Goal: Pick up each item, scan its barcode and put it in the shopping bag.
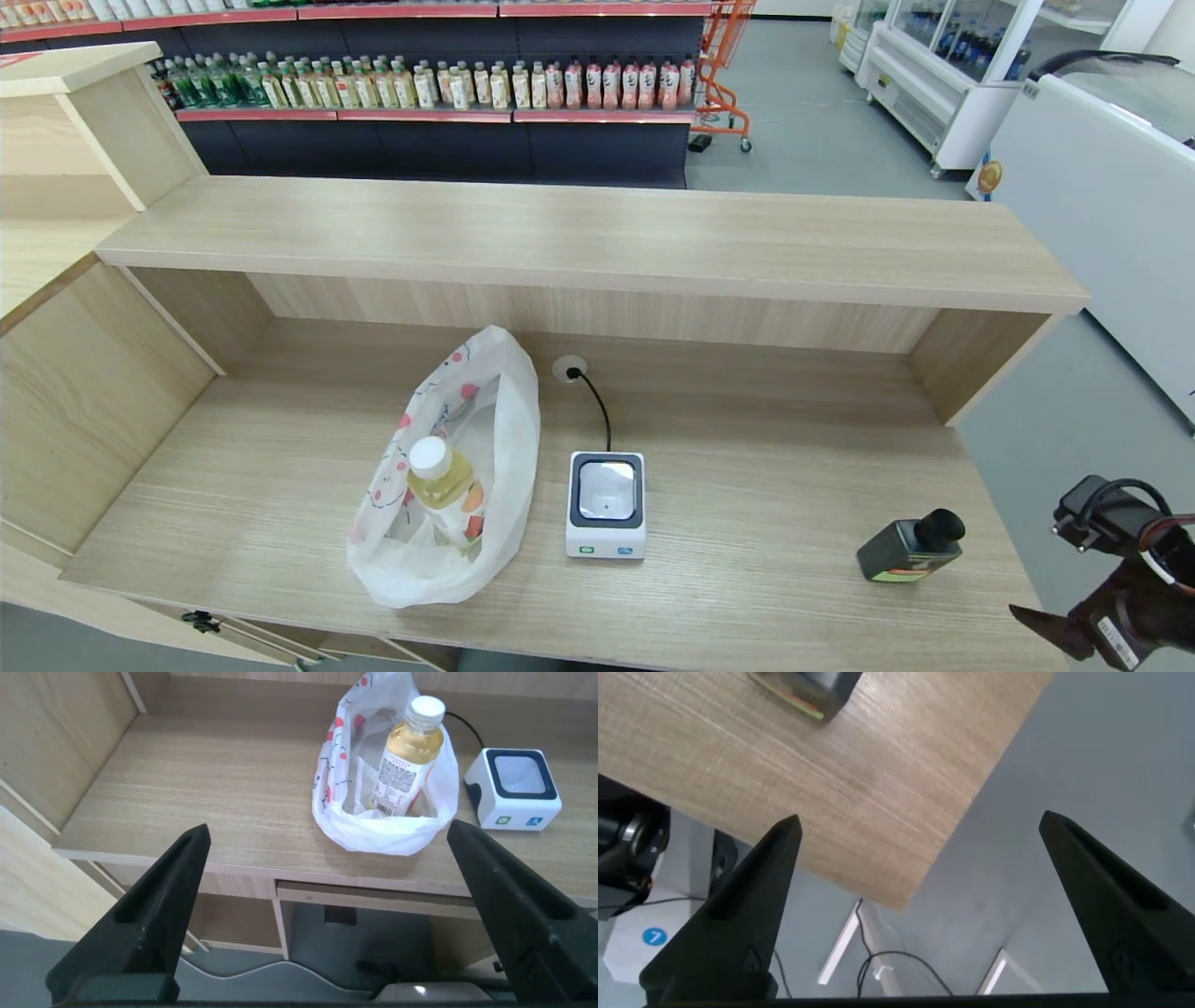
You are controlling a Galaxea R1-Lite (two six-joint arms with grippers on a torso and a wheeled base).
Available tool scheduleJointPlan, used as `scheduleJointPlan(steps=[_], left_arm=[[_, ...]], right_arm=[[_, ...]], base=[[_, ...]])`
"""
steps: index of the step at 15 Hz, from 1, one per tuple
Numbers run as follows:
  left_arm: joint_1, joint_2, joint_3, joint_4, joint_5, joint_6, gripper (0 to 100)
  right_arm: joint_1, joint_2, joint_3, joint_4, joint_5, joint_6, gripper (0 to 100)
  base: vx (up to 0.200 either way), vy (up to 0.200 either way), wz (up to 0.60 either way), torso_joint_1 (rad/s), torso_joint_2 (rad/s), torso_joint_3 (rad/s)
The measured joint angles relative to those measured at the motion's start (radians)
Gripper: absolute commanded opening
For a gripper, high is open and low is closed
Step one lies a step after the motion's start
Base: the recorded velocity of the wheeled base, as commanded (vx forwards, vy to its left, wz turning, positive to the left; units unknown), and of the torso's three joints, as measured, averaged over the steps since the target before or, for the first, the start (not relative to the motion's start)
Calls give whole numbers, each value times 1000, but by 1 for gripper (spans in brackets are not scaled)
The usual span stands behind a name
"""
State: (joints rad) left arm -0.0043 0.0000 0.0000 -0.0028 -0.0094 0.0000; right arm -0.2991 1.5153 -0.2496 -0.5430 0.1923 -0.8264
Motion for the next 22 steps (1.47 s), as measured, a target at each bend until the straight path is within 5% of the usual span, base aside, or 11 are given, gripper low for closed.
scheduleJointPlan(steps=[4, 19, 20, 22], left_arm=[[0, 0, 0, 0, 0, 0, 100], [0, 0, 0, 0, 0, 0, 100], [0, 0, 0, 0, 0, 0, 100], [0, 0, 0, 0, 0, 0, 100]], right_arm=[[8, 155, -38, -148, 31, -57, 100], [159, 399, -135, -267, 93, -54, 100], [169, 414, -135, -280, 92, -54, 0], [198, 440, -138, -289, 91, -38, 0]], base=[[0, 0, 0, 0, 0, 0], [0, 0, 0, 0, 0, 0], [0, 0, 0, 0, 0, 0], [0, 0, 0, 0, 0, 0]])
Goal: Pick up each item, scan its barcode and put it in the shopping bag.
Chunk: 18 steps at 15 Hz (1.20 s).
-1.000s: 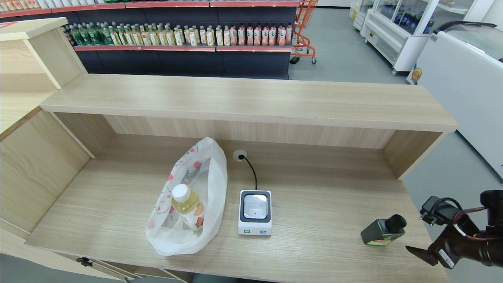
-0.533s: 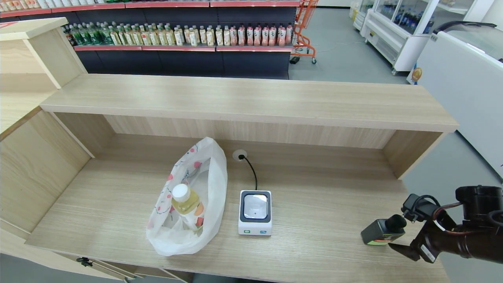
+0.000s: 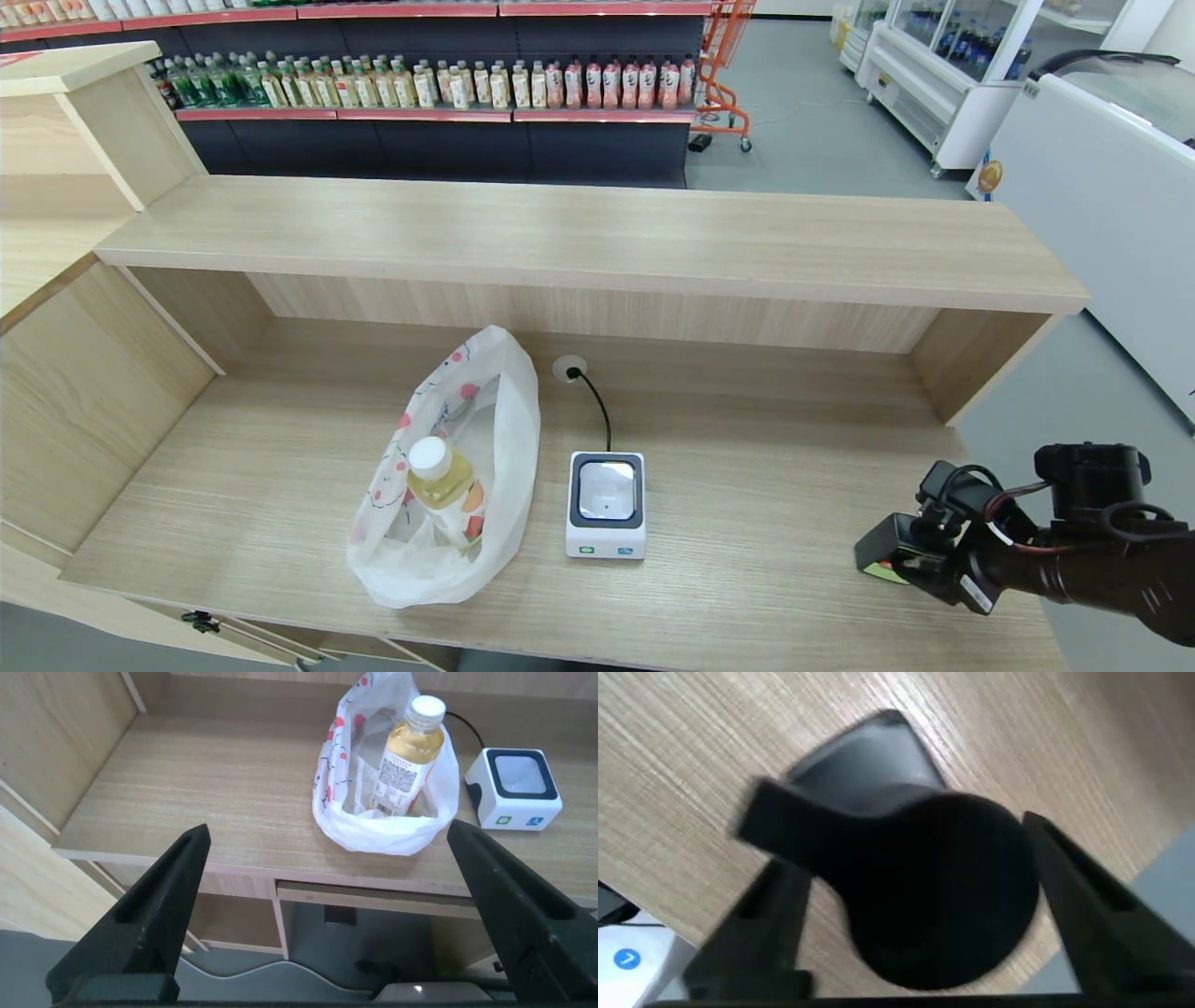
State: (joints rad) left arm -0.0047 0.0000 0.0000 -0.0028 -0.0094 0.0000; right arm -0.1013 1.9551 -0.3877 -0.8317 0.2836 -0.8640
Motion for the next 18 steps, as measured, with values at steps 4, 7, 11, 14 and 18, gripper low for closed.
scheduleJointPlan(steps=[4, 7, 11, 14, 18], left_arm=[[0, 0, 0, 0, 0, 0, 100], [0, 0, 0, 0, 0, 0, 100], [0, 0, 0, 0, 0, 0, 100], [0, 0, 0, 0, 0, 0, 100], [0, 0, 0, 0, 0, 0, 100]], right_arm=[[45, 33, -19, -44, -2, 36, 0], [50, 34, -15, -82, -2, 35, 0], [64, -56, 61, -188, 1, 30, 0], [120, -163, 190, -351, 18, -34, 0], [196, -239, 364, -547, 199, -349, 0]], base=[[0, 0, 0, 0, 0, 0], [0, 0, 0, 0, 0, 0], [0, 0, 0, 0, 0, 0], [0, 0, 0, 0, 0, 0], [0, 0, 0, 0, 0, 0]])
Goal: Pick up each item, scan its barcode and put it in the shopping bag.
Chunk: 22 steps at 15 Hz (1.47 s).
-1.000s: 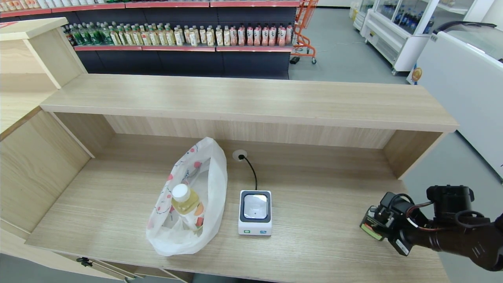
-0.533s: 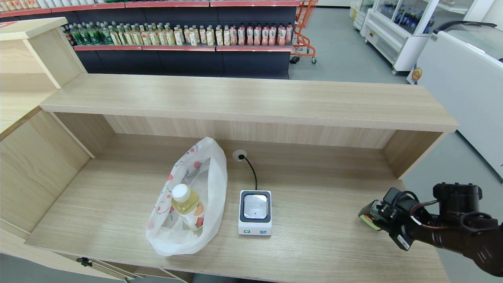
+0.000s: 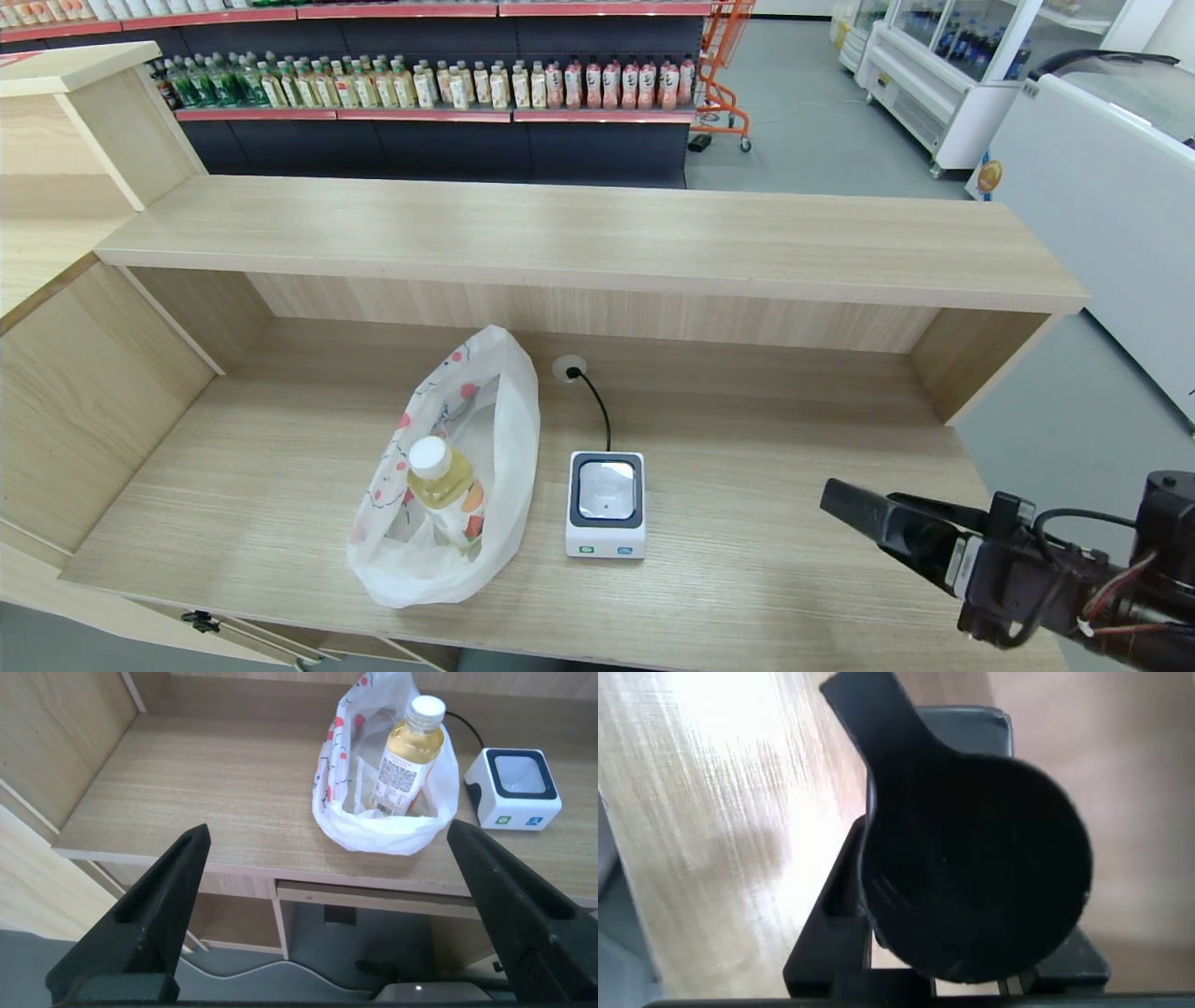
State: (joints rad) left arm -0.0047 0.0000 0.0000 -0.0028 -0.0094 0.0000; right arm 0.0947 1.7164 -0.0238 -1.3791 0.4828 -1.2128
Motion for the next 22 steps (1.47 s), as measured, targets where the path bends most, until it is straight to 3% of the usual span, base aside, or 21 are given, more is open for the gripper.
scheduleJointPlan(steps=[3, 5, 9, 13, 17, 22], left_arm=[[0, 0, 0, 0, 0, 0, 100], [0, 0, 0, 0, 0, 0, 100], [0, 0, 0, 0, 0, 0, 100], [1, 0, 0, 0, 0, 0, 100], [0, 0, 0, 0, 0, 0, 100], [0, 0, 0, 0, 0, 0, 100]], right_arm=[[19, -7, 21, -26, 70, -299, 0], [24, -10, 23, -32, 105, -409, 0], [56, -20, 24, -46, 136, -503, 0], [163, -20, 17, -94, 154, -560, 0], [209, 17, 3, -186, 153, -724, 0], [345, 60, -142, -190, 156, -837, 0]], base=[[0, 0, 0, 0, 0, 0], [0, 0, 0, 0, 0, 0], [0, 0, 0, 0, 0, 0], [0, 0, 0, 0, 0, 0], [0, 0, 0, 0, 0, 0], [0, 0, 0, 0, 0, 0]])
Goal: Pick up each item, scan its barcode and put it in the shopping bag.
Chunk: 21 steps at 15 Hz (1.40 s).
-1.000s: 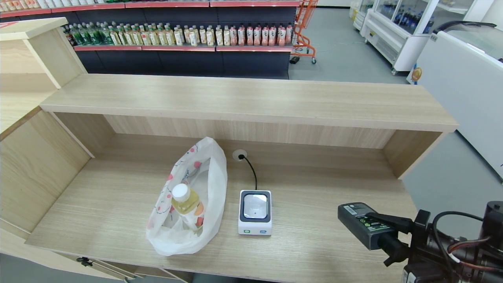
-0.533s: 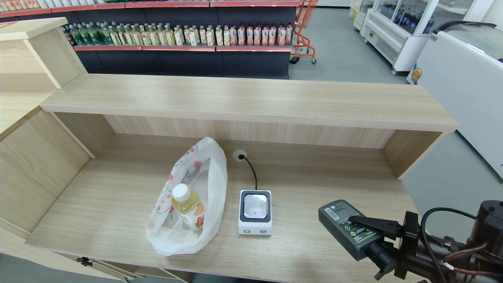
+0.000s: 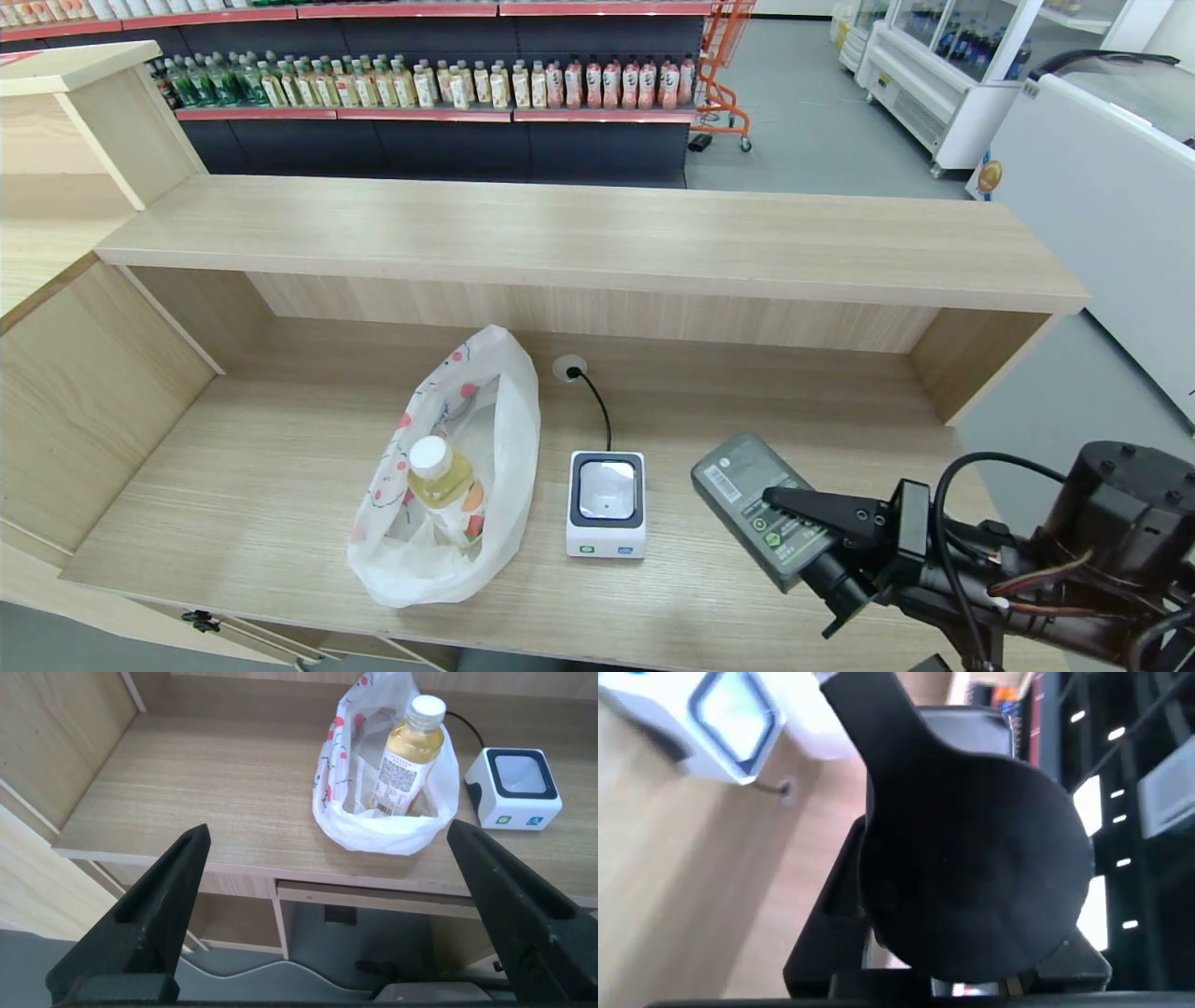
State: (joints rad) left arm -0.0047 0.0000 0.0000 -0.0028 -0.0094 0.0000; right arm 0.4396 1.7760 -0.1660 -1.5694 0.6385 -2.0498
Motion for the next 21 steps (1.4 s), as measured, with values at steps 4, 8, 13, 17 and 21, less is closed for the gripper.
scheduleJointPlan(steps=[4, 8, 13, 17, 21], left_arm=[[0, 0, 0, 0, 0, 0, 100], [0, 0, 0, 0, 0, 0, 100], [0, 0, 0, 0, 0, 0, 100], [0, 0, 0, 0, 0, 0, 100], [0, 0, 0, 0, 0, 0, 100]], right_arm=[[77, 22, -82, 0, 9, -61, 0], [99, 46, -90, 0, 92, -163, 0], [106, 52, -83, 0, 196, -286, 0], [100, 76, -91, -1, 206, -296, 0], [100, 136, -131, 0, 227, -293, 0]], base=[[0, 0, 0, 0, 0, 0], [0, 0, 0, 0, 0, 0], [0, 0, 0, 0, 0, 0], [0, 0, 0, 0, 0, 0], [0, 0, 0, 0, 0, 0]])
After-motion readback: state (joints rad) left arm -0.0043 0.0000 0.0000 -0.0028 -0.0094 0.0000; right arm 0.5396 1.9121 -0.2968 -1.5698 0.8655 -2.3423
